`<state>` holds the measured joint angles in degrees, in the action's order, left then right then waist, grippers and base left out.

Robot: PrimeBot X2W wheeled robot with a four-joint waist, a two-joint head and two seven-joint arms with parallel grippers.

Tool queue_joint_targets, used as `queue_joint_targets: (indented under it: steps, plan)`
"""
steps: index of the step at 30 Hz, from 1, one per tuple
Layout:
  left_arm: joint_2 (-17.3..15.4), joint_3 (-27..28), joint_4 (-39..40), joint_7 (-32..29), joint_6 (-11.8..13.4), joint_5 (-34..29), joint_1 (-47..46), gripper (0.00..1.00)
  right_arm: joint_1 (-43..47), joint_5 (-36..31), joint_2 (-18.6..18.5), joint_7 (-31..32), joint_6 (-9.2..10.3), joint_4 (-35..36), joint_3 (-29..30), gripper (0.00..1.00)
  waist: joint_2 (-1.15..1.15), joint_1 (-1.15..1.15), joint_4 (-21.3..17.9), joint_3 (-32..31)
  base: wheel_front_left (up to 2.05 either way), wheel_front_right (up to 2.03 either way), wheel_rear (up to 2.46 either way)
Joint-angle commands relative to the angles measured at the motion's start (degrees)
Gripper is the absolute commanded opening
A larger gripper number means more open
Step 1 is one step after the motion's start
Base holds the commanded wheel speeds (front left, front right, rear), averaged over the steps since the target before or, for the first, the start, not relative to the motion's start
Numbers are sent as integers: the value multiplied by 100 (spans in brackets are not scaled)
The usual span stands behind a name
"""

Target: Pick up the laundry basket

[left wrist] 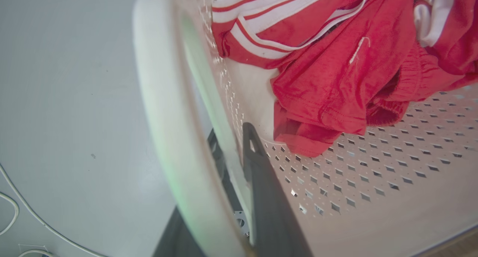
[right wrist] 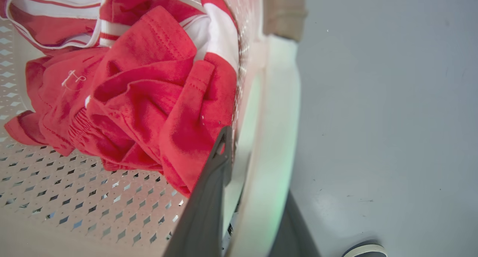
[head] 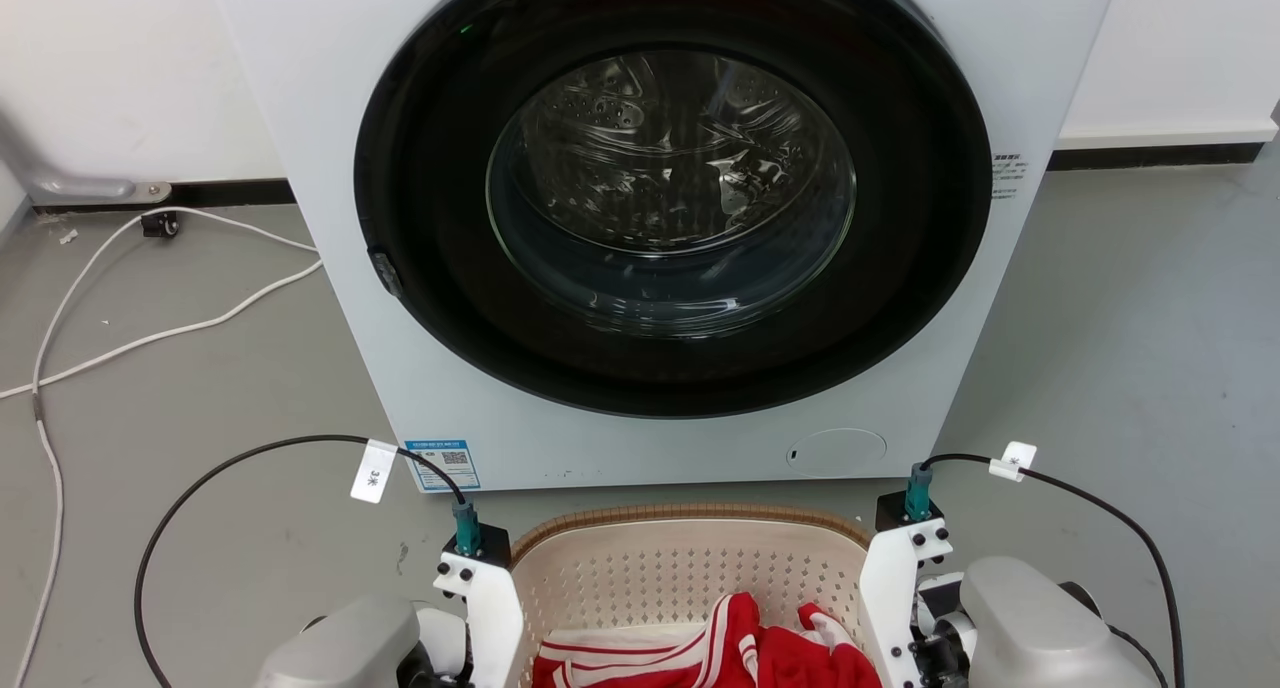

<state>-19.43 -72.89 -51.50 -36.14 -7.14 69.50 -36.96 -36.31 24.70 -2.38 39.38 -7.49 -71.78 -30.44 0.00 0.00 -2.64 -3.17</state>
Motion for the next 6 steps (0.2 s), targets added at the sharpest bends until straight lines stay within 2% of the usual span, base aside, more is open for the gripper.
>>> queue_joint_targets:
  steps: [1, 6]
  plan:
    - [-68, -58, 10, -67, -52, -65, -62, 0, -106, -44, -92, -20, 0, 31, -54, 0, 0, 0, -4, 0, 0, 0, 0]
    - [-88, -61, 12, -77, -52, -41, -82, 0, -118, -20, -92, -29, 0, 5, -71, 0, 0, 0, -9, 4, 0, 0, 0]
